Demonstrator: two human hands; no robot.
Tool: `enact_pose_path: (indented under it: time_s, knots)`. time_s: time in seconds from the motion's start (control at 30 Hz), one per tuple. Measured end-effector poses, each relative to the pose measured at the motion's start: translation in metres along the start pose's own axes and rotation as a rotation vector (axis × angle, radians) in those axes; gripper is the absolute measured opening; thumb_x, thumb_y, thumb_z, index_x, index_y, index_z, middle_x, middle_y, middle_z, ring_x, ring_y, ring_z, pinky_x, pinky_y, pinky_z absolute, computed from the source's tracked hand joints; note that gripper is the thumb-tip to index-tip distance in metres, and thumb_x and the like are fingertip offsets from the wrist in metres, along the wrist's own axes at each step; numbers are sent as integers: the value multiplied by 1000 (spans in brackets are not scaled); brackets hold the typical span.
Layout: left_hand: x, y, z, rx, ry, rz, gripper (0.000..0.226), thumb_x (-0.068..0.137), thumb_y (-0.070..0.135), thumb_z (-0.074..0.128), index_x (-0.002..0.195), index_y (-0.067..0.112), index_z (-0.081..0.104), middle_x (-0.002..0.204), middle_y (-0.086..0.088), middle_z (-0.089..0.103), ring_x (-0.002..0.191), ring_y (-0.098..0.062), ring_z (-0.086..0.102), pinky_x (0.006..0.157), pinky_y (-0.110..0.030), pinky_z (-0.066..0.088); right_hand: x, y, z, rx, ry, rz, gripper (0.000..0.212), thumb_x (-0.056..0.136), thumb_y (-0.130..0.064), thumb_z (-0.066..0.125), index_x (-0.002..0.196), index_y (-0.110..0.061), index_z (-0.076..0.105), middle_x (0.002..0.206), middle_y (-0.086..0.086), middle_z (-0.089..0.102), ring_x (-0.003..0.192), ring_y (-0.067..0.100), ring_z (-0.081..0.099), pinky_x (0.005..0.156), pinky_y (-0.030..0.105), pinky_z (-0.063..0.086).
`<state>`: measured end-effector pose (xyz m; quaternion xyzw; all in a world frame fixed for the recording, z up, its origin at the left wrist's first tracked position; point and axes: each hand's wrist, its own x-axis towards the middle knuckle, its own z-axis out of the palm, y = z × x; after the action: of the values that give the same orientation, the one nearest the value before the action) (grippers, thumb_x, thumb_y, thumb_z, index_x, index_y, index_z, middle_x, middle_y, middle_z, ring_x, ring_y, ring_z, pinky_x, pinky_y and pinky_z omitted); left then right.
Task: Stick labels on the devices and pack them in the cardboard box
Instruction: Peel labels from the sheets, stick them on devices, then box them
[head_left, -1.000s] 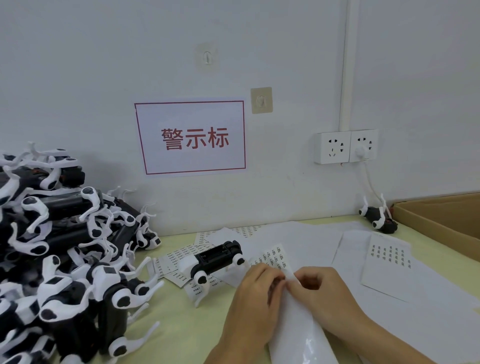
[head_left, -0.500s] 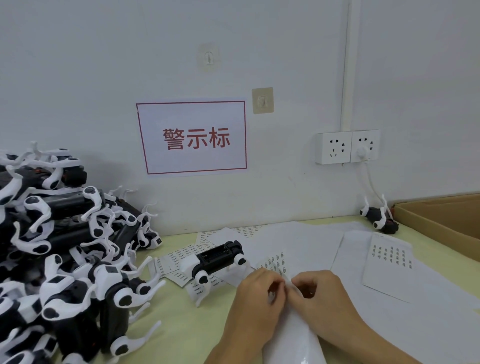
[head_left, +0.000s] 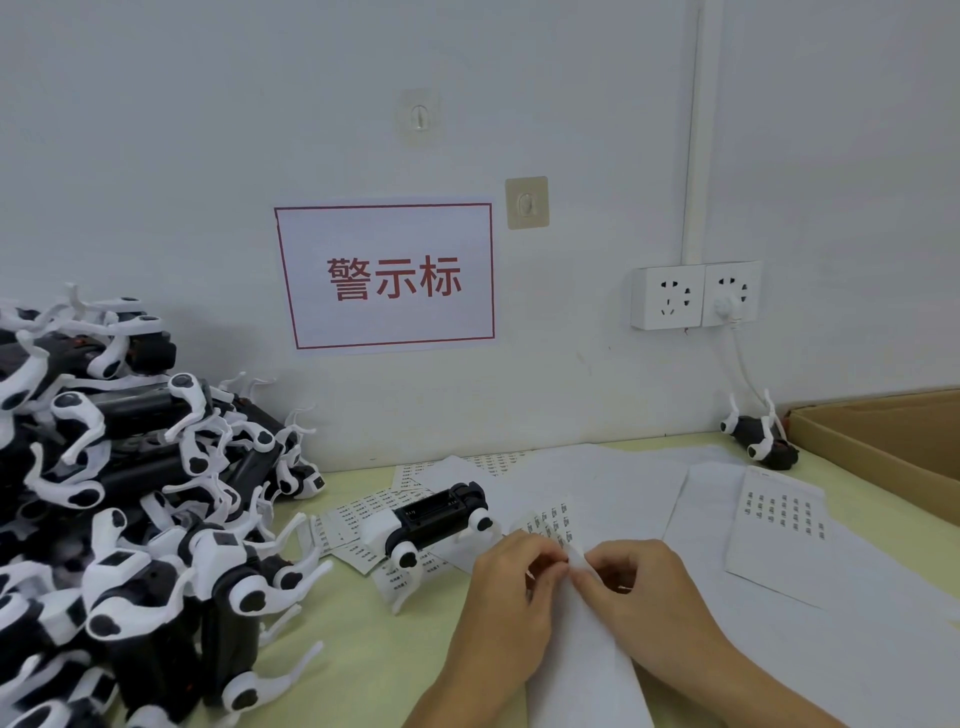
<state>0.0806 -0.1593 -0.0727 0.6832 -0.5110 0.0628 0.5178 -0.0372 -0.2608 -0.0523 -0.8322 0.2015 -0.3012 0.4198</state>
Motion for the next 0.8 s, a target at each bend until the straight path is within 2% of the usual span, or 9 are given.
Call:
enact_pose_path:
  time_s: [0.17, 0.3, 0.47, 0.53, 0.57, 0.63, 0.7, 0.73, 0.8]
  knots:
    - [0, 0, 0, 7, -5, -24, 16, 91, 9, 64, 83, 23, 67, 82, 15, 65, 81, -4, 59, 69, -10, 41, 0, -1, -2, 0, -10, 16, 21, 90, -13, 65, 71, -10, 73, 69, 9, 69, 65, 22, 59, 65, 36, 50]
    - [-1, 2, -1, 4, 6, -61, 22, 92, 11, 62, 77, 28, 60, 75, 12, 62, 74, -9, 58, 63, -13, 41, 1, -2, -1, 4, -34, 39, 22, 89, -14, 65, 69, -9, 72, 70, 10, 69, 61, 7, 54, 62, 30, 46]
    - [1, 0, -7, -118, 216, -270, 24, 95, 7, 60, 77, 22, 57, 67, -3, 63, 51, -5, 50, 49, -15, 38, 13, 8, -24, -21, -63, 318, 18, 88, -18, 65, 78, -6, 73, 73, 2, 74, 63, 9, 64, 61, 22, 45]
    - [2, 0, -10, -163, 244, -337, 23, 96, 10, 60, 78, 24, 59, 66, -1, 67, 53, -5, 55, 51, -16, 42, 16, 10, -37, -95, -35, 407, 4, 88, -23, 68, 90, -20, 69, 83, -7, 72, 73, 6, 67, 64, 18, 47]
    - [2, 0, -10, -168, 244, -348, 22, 97, 12, 61, 79, 25, 60, 67, 2, 68, 55, -6, 58, 53, -16, 44, 17, 12, -42, -160, -23, 428, 16, 87, -26, 70, 101, -24, 63, 89, -8, 67, 79, 5, 64, 68, 19, 44]
    - [2, 0, -10, -170, 234, -350, 20, 97, 15, 61, 81, 27, 61, 69, 6, 69, 59, -6, 61, 57, -17, 47, 18, 16, -43, -298, 9, 394, 36, 87, -27, 71, 116, -30, 50, 101, -6, 57, 91, 7, 57, 74, 21, 40]
    - [2, 1, -9, -176, 218, -340, 18, 97, 19, 63, 82, 28, 62, 71, 8, 69, 61, -5, 61, 57, -18, 48, 17, 15, -38, -429, 75, 268, 31, 91, -23, 66, 115, -35, 50, 110, -6, 47, 103, 11, 53, 82, 21, 39]
    - [2, 1, -9, -170, 213, -330, 18, 96, 20, 64, 81, 29, 63, 71, 9, 69, 62, -6, 62, 57, -18, 48, 16, 14, -35, -437, 106, 188, 25, 93, -19, 64, 108, -36, 54, 109, -8, 48, 103, 9, 54, 81, 19, 39]
    - [3, 0, -8, -141, 210, -296, 22, 94, 21, 68, 76, 32, 64, 69, 9, 69, 64, -9, 64, 57, -17, 47, 14, 12, -29, -293, 86, 129, 21, 93, -14, 62, 88, -35, 66, 96, -9, 62, 82, 3, 61, 67, 11, 42]
